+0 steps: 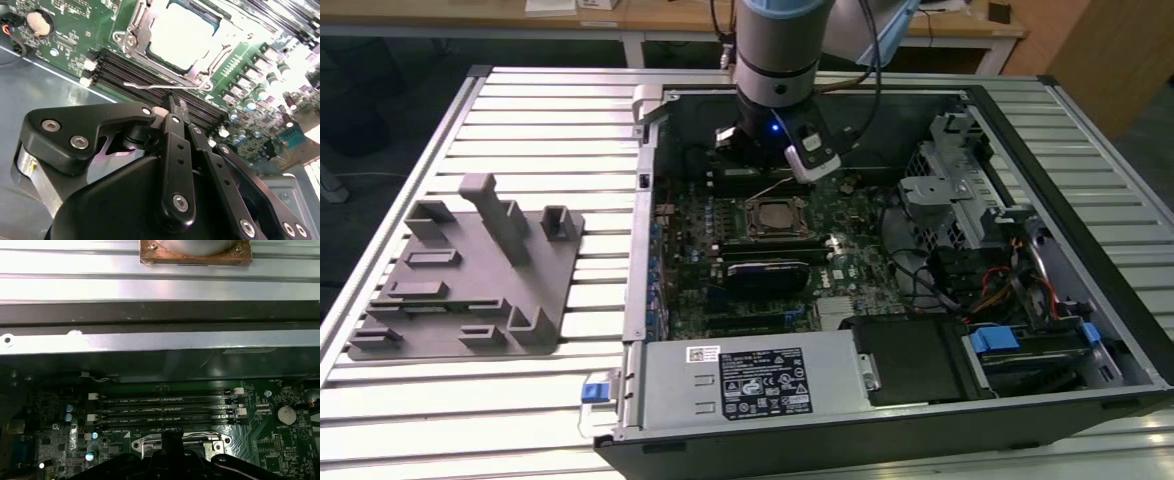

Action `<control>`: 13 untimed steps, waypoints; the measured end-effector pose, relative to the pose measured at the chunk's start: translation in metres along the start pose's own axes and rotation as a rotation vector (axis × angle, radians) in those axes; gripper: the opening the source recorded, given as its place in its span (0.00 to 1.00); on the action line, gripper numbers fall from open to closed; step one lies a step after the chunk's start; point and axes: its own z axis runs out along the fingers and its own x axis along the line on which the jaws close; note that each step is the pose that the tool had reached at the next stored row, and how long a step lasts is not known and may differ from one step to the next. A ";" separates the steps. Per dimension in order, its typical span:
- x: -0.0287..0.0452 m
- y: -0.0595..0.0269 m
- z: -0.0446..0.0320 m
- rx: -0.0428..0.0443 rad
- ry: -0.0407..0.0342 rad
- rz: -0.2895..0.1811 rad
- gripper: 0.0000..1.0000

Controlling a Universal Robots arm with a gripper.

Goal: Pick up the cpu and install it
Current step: 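Install the first cpu locking lever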

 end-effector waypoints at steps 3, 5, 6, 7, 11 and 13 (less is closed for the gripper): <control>-0.0018 -0.0005 0.0023 -0.0003 -0.0094 -0.003 0.11; -0.0028 -0.0009 0.0036 -0.0004 -0.0118 -0.003 0.11; -0.0031 -0.0010 0.0042 -0.0004 -0.0119 -0.003 0.11; -0.0033 -0.0012 0.0049 -0.0003 -0.0120 -0.002 0.11; -0.0036 -0.0020 0.0083 -0.0001 -0.0136 0.003 0.11; -0.0037 -0.0024 0.0097 0.0001 -0.0144 0.007 0.11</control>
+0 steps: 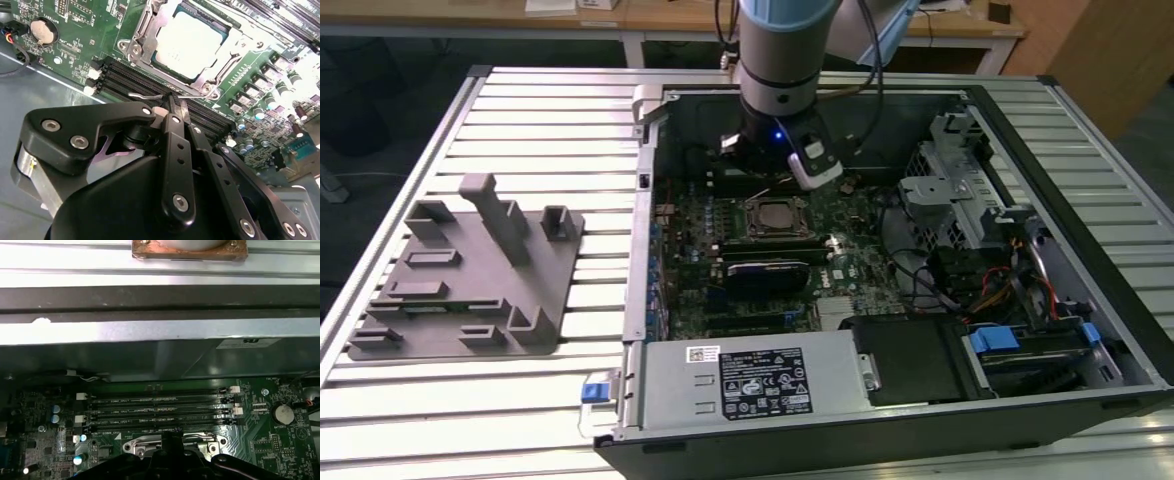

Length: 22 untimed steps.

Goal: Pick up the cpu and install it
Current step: 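Install the first cpu locking lever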

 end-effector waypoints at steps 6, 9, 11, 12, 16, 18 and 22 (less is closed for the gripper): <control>-0.0005 -0.0005 0.0031 0.0023 -0.0112 0.043 0.11; -0.0005 0.0005 0.0043 0.0026 -0.0132 0.050 0.11; -0.0006 0.0015 0.0051 0.0027 -0.0134 0.051 0.11; -0.0008 0.0021 0.0056 0.0027 -0.0133 0.051 0.11; -0.0011 0.0044 0.0076 0.0027 -0.0134 0.051 0.11; -0.0011 0.0056 0.0085 0.0027 -0.0134 0.051 0.11; -0.0010 0.0059 0.0103 0.0022 -0.0200 0.049 0.11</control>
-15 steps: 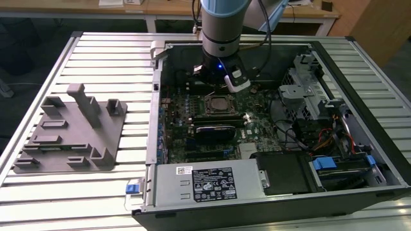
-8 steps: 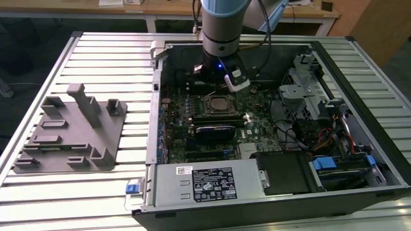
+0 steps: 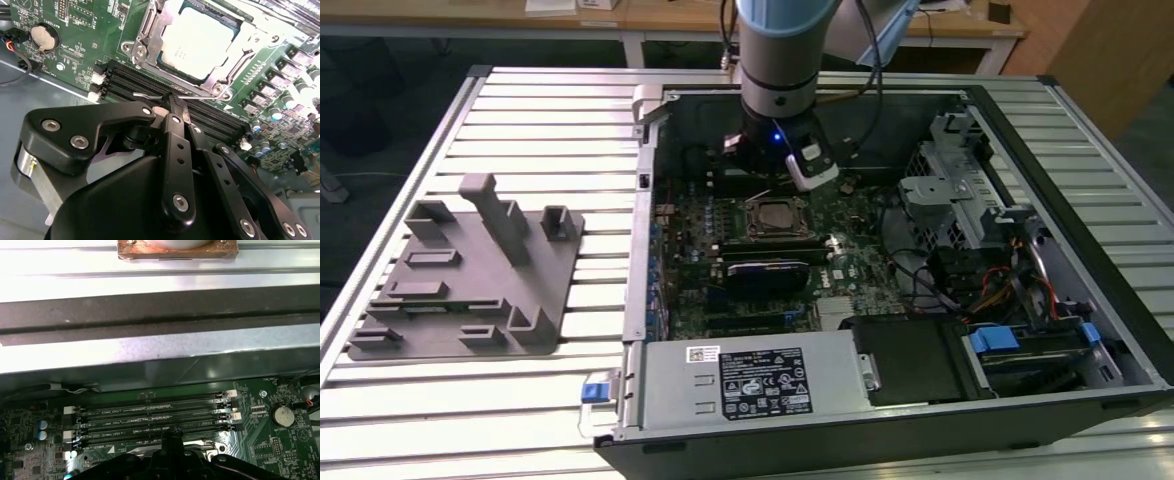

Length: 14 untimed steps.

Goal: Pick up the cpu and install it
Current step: 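Install the first cpu locking lever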

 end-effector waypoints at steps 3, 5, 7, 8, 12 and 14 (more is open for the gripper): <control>0.0000 -0.0003 0.0013 -0.0027 -0.0104 -0.003 0.11; 0.0001 -0.0004 0.0018 -0.0057 -0.0214 -0.005 0.11; 0.0001 -0.0006 0.0024 -0.0094 -0.0333 -0.008 0.11; 0.0001 -0.0006 0.0025 -0.0108 -0.0391 -0.010 0.11; 0.0000 -0.0006 0.0027 -0.0118 -0.0440 -0.011 0.11; 0.0001 -0.0007 0.0027 -0.0115 -0.0445 -0.010 0.11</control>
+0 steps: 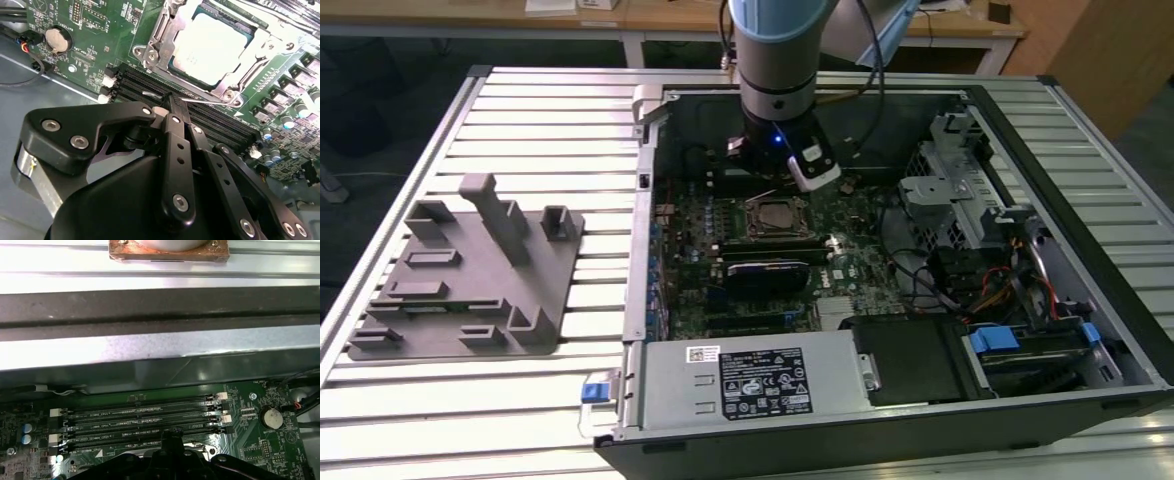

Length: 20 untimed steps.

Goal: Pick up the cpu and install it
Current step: 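Install the first cpu locking lever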

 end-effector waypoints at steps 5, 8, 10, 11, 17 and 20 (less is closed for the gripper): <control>0.0003 -0.0009 0.0033 0.0112 -0.0221 0.052 0.11; 0.0012 -0.0007 0.0045 0.0140 -0.0279 0.069 0.11; 0.0029 0.0002 0.0050 0.0144 -0.0296 0.074 0.11; 0.0037 0.0006 0.0053 0.0146 -0.0302 0.075 0.11; 0.0074 0.0031 0.0075 0.0157 -0.0352 0.088 0.11; 0.0079 0.0036 0.0089 0.0168 -0.0393 0.096 0.11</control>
